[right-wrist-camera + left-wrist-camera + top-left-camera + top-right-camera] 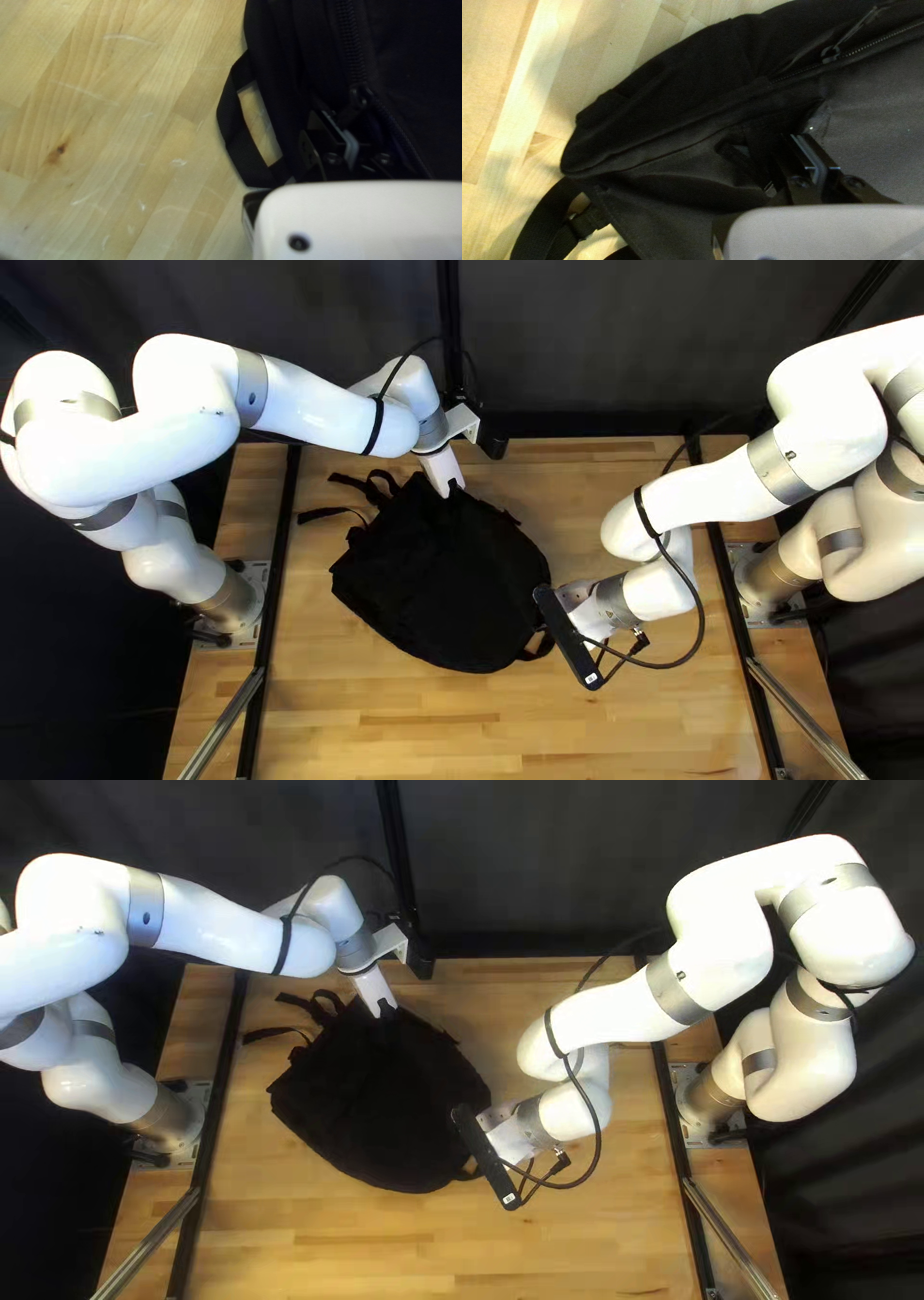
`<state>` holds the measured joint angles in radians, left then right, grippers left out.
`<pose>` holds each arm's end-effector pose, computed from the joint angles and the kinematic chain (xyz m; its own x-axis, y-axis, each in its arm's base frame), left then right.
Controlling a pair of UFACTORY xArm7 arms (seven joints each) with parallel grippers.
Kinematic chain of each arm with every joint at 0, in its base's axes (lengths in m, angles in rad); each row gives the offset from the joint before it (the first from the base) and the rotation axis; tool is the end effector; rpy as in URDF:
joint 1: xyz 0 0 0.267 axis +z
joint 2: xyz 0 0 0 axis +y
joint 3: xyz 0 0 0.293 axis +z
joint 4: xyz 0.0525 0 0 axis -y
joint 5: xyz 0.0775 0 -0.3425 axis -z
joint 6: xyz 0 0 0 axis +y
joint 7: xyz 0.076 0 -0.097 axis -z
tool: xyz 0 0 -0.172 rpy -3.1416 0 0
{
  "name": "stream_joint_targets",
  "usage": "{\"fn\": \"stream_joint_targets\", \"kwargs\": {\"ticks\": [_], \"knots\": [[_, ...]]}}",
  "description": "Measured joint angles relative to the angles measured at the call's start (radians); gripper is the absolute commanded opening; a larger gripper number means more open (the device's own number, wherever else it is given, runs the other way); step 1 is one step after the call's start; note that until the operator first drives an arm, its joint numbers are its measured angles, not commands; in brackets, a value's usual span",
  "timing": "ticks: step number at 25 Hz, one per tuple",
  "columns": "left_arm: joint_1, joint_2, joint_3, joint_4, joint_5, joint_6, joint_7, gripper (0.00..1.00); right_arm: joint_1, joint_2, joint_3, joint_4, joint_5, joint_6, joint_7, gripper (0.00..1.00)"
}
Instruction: Remove a lunch box from a kids backpack
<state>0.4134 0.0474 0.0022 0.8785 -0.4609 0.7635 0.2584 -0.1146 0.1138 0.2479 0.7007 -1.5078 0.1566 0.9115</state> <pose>0.4579 0.1384 0.1304 0.8746 0.4753 0.0954 0.4266 -0.8480 0.3145 0.4864 0.1030 0.0826 0.6624 0.6358 0.3962 0.5039 -0.7695 0.3924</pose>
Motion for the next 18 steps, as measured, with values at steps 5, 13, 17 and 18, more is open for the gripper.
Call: {"fn": "stream_joint_targets", "kwargs": {"ticks": [5, 13, 17, 18], "knots": [[-0.002, -0.008, -0.002, -0.006, 0.001, -0.004, -0.004, 1.0, 0.006, 0.018, 0.004, 0.02, -0.005, 0.004, 0.002, 0.0], [-0.019, -0.093, -0.027, -0.019, 0.122, 0.009, -0.136, 1.0, 0.013, 0.034, 0.008, 0.04, -0.02, 0.007, 0.01, 0.0], [-0.026, -0.155, -0.051, -0.038, 0.188, 0.03, -0.218, 1.0, 0.016, 0.036, 0.015, 0.052, 0.011, 0.011, -0.022, 0.0], [-0.027, -0.168, -0.057, -0.044, 0.2, 0.035, -0.234, 1.0, 0.018, 0.039, 0.016, 0.057, 0.019, 0.013, -0.031, 0.0]]}}
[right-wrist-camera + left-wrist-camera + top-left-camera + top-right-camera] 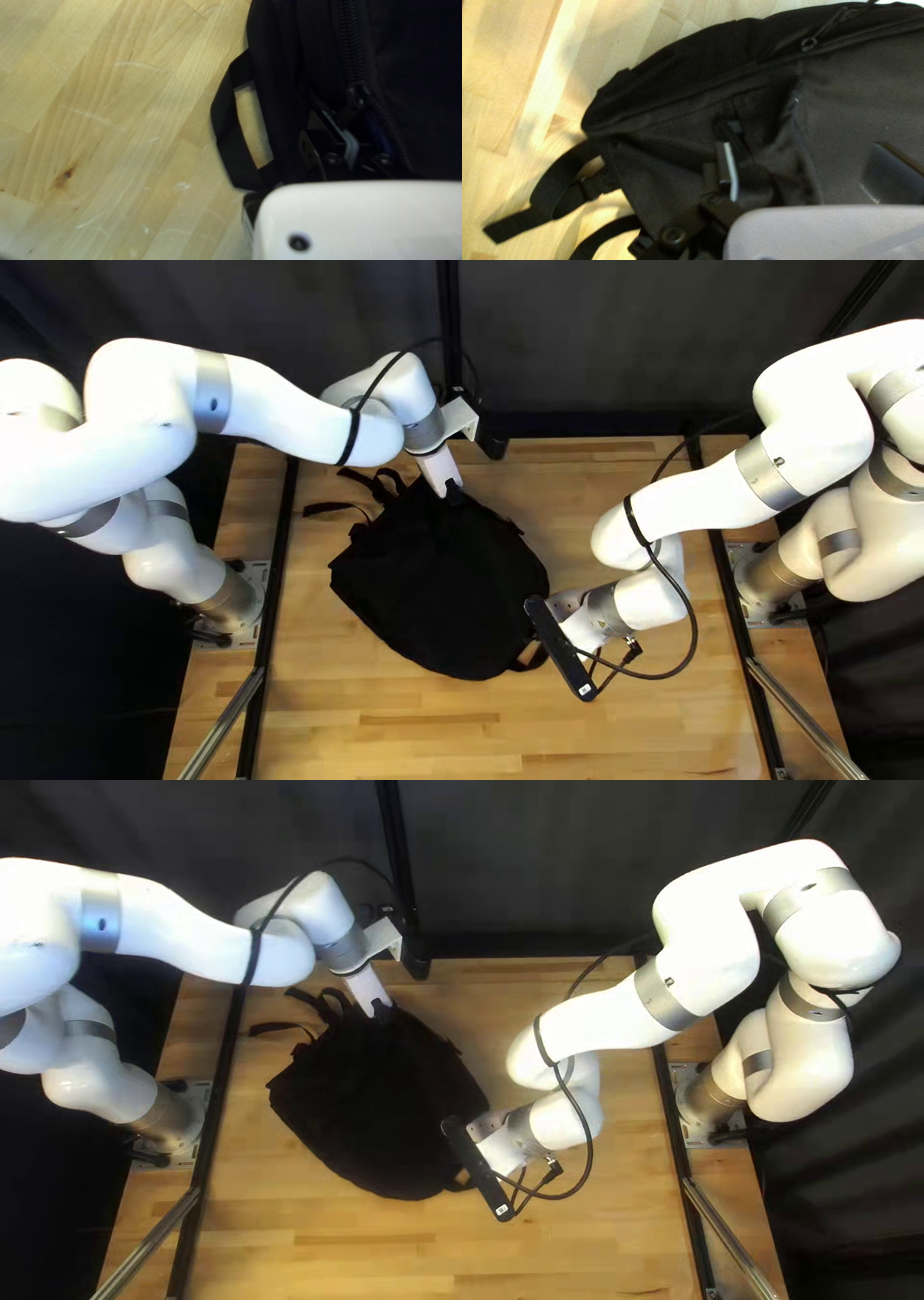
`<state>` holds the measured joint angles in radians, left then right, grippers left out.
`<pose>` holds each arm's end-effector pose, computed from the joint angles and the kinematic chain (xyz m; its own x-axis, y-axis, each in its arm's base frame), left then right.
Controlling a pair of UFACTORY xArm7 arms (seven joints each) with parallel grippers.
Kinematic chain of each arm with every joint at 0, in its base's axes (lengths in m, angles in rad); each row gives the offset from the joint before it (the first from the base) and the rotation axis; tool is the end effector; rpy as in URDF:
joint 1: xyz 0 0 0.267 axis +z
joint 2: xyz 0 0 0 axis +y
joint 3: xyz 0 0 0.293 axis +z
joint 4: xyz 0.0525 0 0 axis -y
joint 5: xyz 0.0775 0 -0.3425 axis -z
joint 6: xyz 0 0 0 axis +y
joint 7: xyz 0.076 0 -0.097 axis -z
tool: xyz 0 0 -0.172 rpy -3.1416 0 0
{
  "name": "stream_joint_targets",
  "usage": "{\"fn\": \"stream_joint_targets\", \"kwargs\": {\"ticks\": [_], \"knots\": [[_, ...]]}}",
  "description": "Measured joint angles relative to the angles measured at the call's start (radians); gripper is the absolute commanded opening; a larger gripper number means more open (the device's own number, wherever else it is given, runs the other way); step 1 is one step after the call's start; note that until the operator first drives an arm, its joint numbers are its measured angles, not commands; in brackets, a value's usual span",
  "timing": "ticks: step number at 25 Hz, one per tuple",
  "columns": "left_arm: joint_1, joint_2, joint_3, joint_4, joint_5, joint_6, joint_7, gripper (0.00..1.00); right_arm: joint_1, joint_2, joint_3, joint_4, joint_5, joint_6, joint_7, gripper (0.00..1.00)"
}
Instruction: Remove a lunch box from a kids backpack
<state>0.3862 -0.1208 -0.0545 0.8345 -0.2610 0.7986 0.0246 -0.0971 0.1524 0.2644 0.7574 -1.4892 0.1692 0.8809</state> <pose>0.4473 0.1168 0.1794 0.8735 0.4655 0.1428 0.4350 -0.8778 0.2009 0.5030 0.1206 0.0878 0.6340 0.6594 0.4040 0.5245 -0.7505 0.4020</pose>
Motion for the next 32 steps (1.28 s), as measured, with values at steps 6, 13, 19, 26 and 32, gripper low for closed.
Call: {"fn": "stream_joint_targets", "kwargs": {"ticks": [6, 13, 19, 26, 32], "knots": [[-0.013, -0.063, -0.049, -0.039, 0.061, 0.015, -0.12, 1.0, 0.006, 0.043, 0.009, 0.055, 0.036, 0.006, -0.048, 0.0], [-0.033, -0.184, -0.157, -0.122, 0.144, 0.043, -0.337, 1.0, 0.008, 0.105, 0.009, 0.138, 0.042, 0.008, -0.07, 0.0], [-0.054, -0.326, -0.246, -0.218, 0.174, 0.1, -0.486, 1.0, 0.001, 0.173, 0.007, 0.238, 0.075, 0.011, -0.119, 1.0], [-0.082, -0.374, -0.301, -0.275, 0.158, 0.107, -0.567, 1.0, -0.014, 0.097, 0.044, 0.19, 0.214, 0.023, -0.273, 1.0], [-0.089, -0.377, -0.304, -0.28, 0.148, 0.105, -0.573, 1.0, -0.015, -0.106, 0.068, 0.041, 0.585, 0.06, -0.686, 1.0]]}}
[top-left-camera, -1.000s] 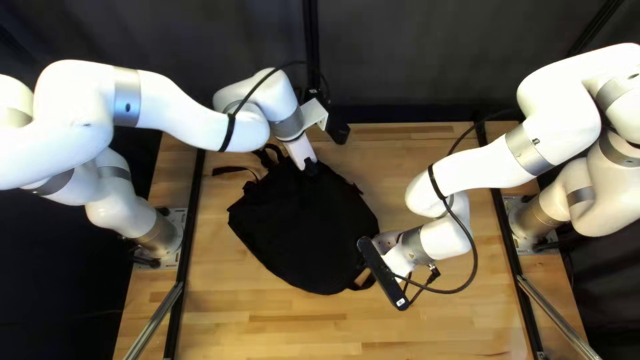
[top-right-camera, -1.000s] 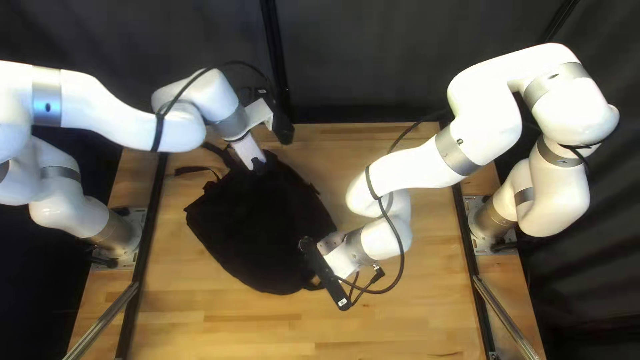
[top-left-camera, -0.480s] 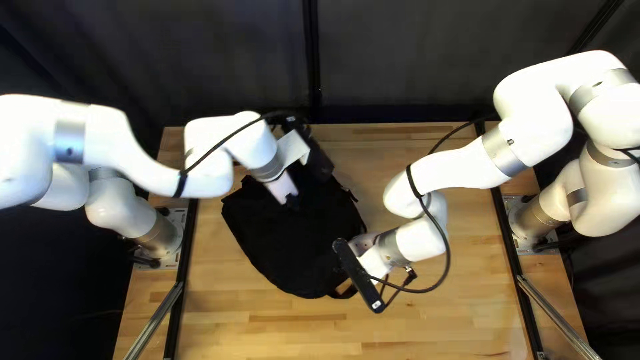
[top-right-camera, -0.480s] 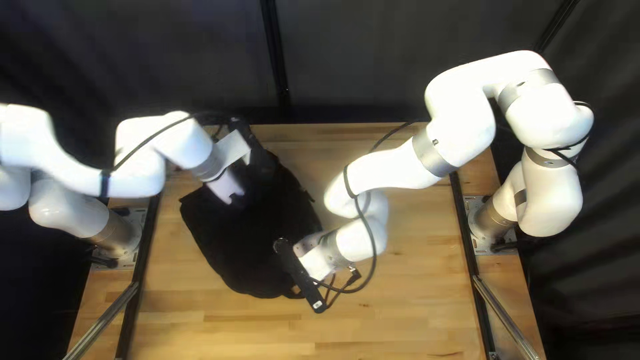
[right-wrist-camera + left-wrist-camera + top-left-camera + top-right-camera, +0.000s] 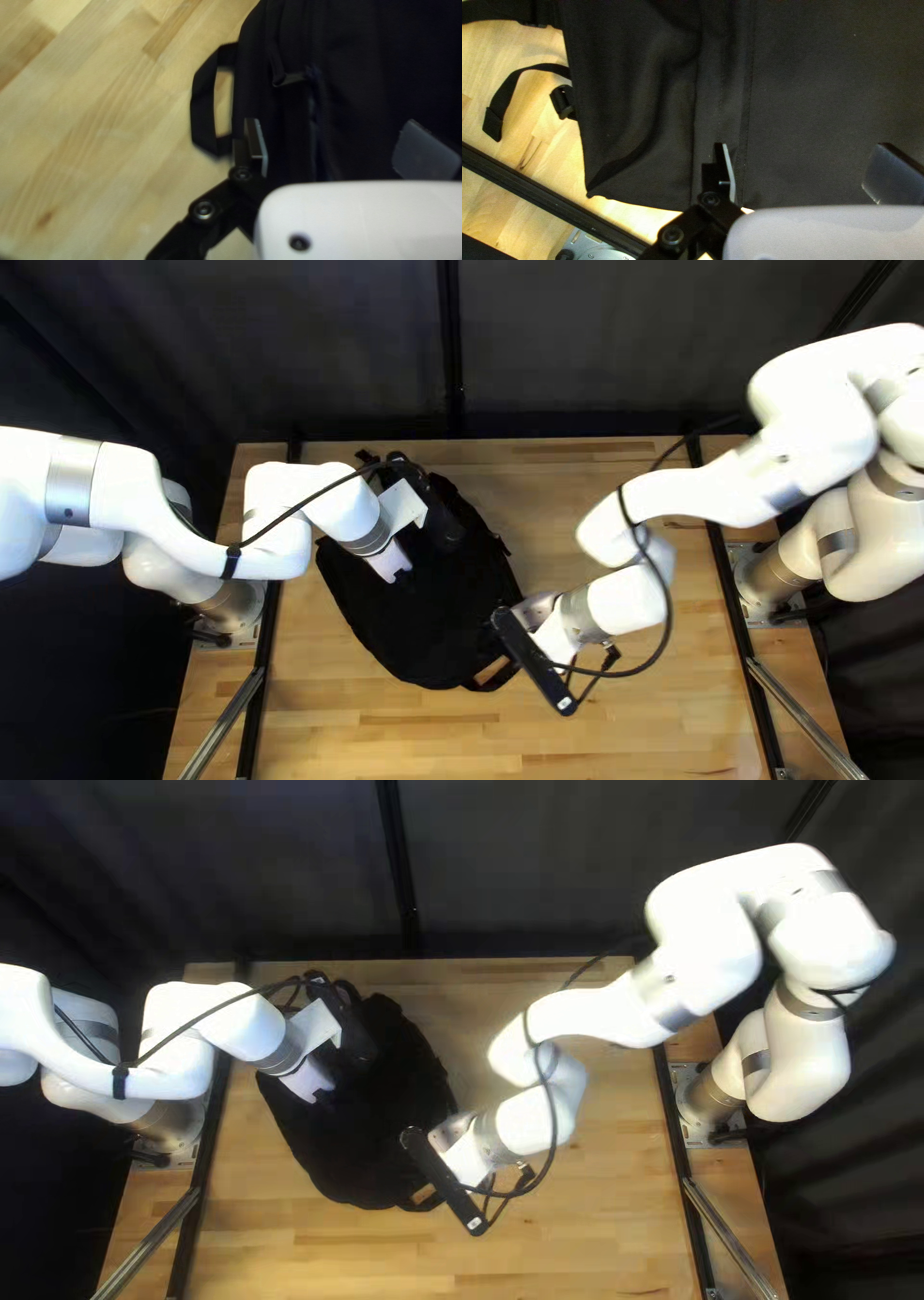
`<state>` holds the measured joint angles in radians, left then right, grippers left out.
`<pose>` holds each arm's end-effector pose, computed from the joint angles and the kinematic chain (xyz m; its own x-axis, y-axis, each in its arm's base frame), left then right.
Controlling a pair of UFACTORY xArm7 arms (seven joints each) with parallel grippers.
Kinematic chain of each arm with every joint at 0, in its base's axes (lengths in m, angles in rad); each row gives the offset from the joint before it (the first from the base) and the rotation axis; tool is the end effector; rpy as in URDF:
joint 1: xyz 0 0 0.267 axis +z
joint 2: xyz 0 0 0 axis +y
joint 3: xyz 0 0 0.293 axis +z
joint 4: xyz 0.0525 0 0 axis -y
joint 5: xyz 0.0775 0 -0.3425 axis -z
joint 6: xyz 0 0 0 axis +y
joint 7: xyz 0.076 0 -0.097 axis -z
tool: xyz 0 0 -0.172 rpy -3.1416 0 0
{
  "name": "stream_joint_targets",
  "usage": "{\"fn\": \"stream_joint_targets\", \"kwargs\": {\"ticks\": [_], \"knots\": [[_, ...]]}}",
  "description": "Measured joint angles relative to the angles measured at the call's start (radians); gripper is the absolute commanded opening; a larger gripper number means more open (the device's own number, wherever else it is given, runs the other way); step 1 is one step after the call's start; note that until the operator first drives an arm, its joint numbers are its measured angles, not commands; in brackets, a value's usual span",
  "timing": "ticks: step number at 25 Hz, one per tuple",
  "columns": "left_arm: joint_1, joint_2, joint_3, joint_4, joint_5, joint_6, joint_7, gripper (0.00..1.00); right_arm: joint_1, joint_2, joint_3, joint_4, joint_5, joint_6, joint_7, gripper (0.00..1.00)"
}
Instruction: Remove a lunch box from a kids backpack
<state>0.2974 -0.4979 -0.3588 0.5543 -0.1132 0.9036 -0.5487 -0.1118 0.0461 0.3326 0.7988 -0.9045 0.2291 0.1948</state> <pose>0.3553 -0.0117 0.1816 0.8261 0.5441 0.1464 0.5493 -0.8356 0.0057 0.5377 0.1325 0.1635 0.5398 0.7627 0.3563 0.6024 -0.6456 0.4694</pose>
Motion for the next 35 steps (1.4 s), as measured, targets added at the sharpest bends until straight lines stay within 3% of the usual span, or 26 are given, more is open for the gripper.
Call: {"fn": "stream_joint_targets", "kwargs": {"ticks": [3, 9, 14, 16, 24, 28, 30, 35], "knots": [[0.0, -0.001, 0.002, 0.0, -0.002, 0.0, 0.002, 1.0, 0.021, -0.118, -0.041, -0.093, 0.145, 0.014, -0.19, 1.0], [-0.006, -0.022, 0.001, -0.005, -0.005, 0.018, -0.001, 1.0, 0.037, -0.193, -0.162, -0.219, 0.229, -0.063, -0.482, 1.0], [-0.007, -0.028, -0.009, 0.026, 0.008, 0.069, -0.011, 1.0, 0.159, -0.193, -0.346, -0.244, 0.485, -0.095, -0.921, 1.0], [-0.002, -0.032, -0.014, 0.052, 0.028, 0.115, -0.012, 1.0, 0.203, -0.191, -0.402, -0.246, 0.56, -0.098, -1.013, 1.0], [0.036, -0.08, -0.002, 0.21, 0.163, 0.381, 0.056, 1.0, 0.219, -0.19, -0.422, -0.247, 0.586, -0.1, -1.045, 1.0], [0.026, -0.082, -0.049, 0.279, 0.218, 0.467, 0.08, 1.0, 0.234, -0.182, -0.429, -0.243, 0.584, -0.106, -1.071, 1.0], [0.013, -0.077, -0.088, 0.301, 0.233, 0.493, 0.079, 1.0, 0.261, -0.161, -0.447, -0.224, 0.662, -0.108, -1.188, 1.0], [-0.014, -0.029, -0.222, 0.372, 0.281, 0.565, 0.056, 1.0, 0.307, -0.095, -0.476, -0.155, 1.006, -0.095, -1.562, 1.0]]}}
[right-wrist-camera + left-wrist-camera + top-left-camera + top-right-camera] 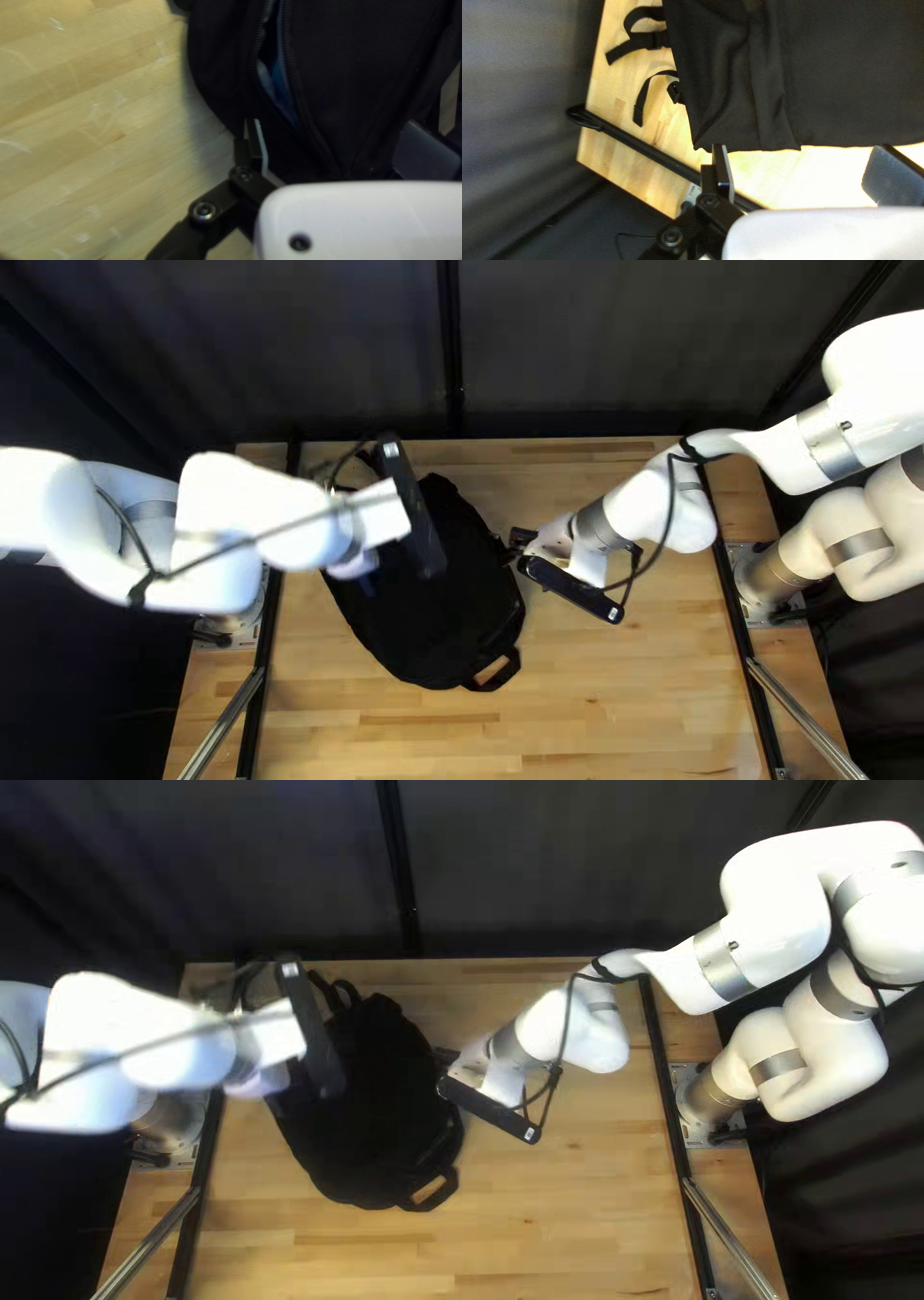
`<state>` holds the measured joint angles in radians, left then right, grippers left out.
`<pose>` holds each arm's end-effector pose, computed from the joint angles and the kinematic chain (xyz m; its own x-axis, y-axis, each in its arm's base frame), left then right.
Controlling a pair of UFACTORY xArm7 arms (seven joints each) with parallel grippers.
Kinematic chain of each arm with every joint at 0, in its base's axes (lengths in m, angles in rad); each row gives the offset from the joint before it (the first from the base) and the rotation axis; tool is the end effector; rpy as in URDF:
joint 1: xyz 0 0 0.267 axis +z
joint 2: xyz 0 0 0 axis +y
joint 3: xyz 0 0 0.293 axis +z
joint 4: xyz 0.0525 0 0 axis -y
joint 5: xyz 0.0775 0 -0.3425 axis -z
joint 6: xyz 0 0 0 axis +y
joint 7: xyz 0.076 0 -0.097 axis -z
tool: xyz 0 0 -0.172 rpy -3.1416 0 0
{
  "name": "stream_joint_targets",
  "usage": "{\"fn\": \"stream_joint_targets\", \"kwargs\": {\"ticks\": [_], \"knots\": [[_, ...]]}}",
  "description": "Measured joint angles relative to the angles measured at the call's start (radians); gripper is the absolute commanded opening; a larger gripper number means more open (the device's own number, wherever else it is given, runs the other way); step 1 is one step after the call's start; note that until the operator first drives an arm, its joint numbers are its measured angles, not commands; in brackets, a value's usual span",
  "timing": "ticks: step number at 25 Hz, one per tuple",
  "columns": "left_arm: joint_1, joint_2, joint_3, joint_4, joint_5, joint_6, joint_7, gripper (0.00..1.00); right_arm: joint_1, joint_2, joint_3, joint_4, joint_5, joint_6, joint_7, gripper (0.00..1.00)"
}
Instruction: Remove a lunch box from a kids backpack
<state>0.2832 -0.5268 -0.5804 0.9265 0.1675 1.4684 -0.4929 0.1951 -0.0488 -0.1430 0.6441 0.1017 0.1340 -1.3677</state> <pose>0.3217 -0.0408 0.3041 0.9684 0.2174 0.1223 0.2490 -0.8720 -0.4215 0.5229 0.0241 0.1600 0.1967 0.9645 0.1763 0.8258 -0.2599 0.5006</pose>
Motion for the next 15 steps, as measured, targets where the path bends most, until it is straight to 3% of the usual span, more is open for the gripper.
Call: {"fn": "stream_joint_targets", "kwargs": {"ticks": [8, 15], "knots": [[0.003, 0.204, -0.21, 0.109, 0.12, 0.011, -0.086, 1.0, -0.08, 0.136, 0.087, 0.173, 0.424, 0.155, -0.6, 1.0], [0.009, 0.37, -0.287, 0.166, 0.22, -0.031, -0.119, 1.0, -0.135, 0.193, 0.109, 0.234, 0.544, 0.27, -0.815, 1.0]]}}
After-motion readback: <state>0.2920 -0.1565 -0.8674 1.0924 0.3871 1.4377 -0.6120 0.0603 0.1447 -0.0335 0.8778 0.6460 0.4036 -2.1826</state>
